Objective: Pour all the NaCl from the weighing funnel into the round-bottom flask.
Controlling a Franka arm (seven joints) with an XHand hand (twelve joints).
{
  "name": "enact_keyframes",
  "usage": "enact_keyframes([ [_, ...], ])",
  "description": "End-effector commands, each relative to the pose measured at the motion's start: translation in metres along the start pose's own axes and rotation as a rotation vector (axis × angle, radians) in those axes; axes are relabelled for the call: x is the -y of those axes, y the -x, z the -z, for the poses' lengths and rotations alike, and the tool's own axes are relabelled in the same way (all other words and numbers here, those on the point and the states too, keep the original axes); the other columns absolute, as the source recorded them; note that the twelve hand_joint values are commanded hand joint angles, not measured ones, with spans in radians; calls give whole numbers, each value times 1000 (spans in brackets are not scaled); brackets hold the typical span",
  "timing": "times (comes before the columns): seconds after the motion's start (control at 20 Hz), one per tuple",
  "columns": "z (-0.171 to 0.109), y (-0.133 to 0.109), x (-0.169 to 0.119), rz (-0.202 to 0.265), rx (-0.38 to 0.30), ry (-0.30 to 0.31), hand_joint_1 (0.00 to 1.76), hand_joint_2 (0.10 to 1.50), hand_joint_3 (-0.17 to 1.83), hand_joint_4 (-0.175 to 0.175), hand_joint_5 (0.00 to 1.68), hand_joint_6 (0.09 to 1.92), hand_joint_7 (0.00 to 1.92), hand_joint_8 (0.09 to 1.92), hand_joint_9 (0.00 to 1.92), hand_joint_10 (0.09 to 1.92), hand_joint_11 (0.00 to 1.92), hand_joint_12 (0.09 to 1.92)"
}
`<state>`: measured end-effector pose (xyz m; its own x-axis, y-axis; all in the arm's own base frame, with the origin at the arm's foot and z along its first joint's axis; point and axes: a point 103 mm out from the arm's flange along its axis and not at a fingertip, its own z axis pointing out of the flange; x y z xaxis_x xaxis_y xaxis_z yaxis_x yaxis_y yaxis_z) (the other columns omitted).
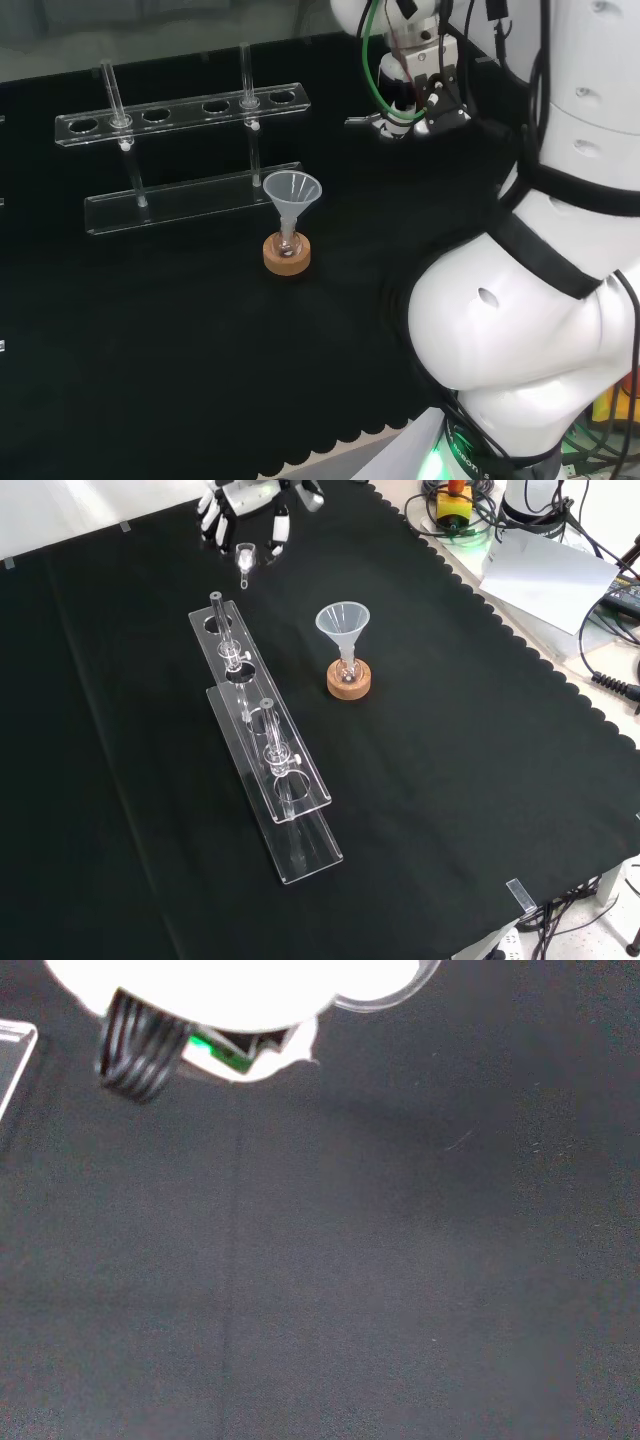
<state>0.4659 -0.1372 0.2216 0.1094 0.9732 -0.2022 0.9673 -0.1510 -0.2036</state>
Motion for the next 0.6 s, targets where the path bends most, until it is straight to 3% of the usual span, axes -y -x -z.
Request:
enact_keyframes([
  [0.05, 12, 19, 61, -28, 9, -64, 1146, 575, 752, 175, 1347, 583, 580, 600, 904, 415, 632, 1190],
  [0.2, 12, 25, 68, -18, 19, -53, 1145, 576, 751, 175, 1344, 588, 573, 598, 904, 415, 632, 1190],
  [0.3, 16, 22, 87, -23, 31, -31, 1143, 580, 748, 175, 1336, 602, 566, 599, 903, 415, 632, 1189],
  [0.6, 36, -7, 124, 7, 57, -56, 1140, 586, 746, 175, 1323, 626, 559, 603, 904, 415, 633, 1188],
])
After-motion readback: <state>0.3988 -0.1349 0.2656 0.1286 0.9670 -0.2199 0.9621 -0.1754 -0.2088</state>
